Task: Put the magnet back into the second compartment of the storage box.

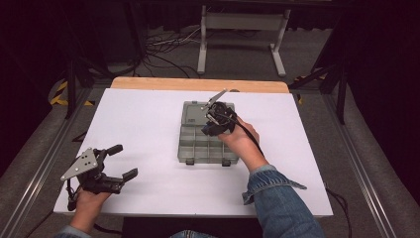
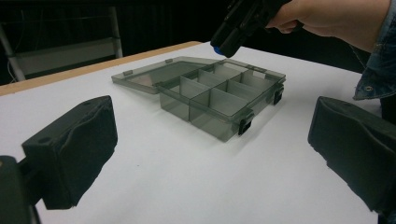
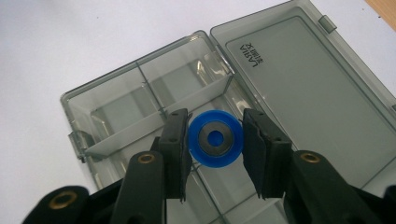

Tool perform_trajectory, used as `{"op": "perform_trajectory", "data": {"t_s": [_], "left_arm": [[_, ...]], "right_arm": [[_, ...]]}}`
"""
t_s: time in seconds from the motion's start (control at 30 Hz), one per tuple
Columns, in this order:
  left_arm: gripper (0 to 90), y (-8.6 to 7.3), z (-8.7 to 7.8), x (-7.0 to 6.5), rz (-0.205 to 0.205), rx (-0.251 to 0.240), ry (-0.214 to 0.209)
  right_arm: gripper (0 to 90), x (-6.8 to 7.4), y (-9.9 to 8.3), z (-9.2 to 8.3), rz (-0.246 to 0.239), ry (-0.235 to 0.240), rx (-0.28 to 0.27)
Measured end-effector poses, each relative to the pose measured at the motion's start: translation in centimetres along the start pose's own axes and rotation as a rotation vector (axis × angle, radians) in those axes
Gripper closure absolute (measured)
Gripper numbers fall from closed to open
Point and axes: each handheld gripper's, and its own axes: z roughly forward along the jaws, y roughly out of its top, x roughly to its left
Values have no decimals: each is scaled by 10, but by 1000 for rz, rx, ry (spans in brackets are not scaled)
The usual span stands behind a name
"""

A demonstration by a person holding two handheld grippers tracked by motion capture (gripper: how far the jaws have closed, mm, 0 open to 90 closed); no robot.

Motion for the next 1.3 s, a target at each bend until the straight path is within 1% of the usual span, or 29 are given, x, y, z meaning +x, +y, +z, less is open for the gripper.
{"op": "perform_trajectory", "data": {"t_s": [0.13,0.47,0.8,1.3], "left_arm": [[23,0,0,0,-6,3,0],[23,0,-1,0,-1,3,-2],[23,0,-1,0,-2,-3,-2],[23,0,-1,1,3,5,-4]], "right_arm": [[624,-2,1,4,5,-5,0],[622,-5,0,25,16,-5,41],[620,-5,1,40,10,5,63],[616,-5,1,58,9,13,97]]}}
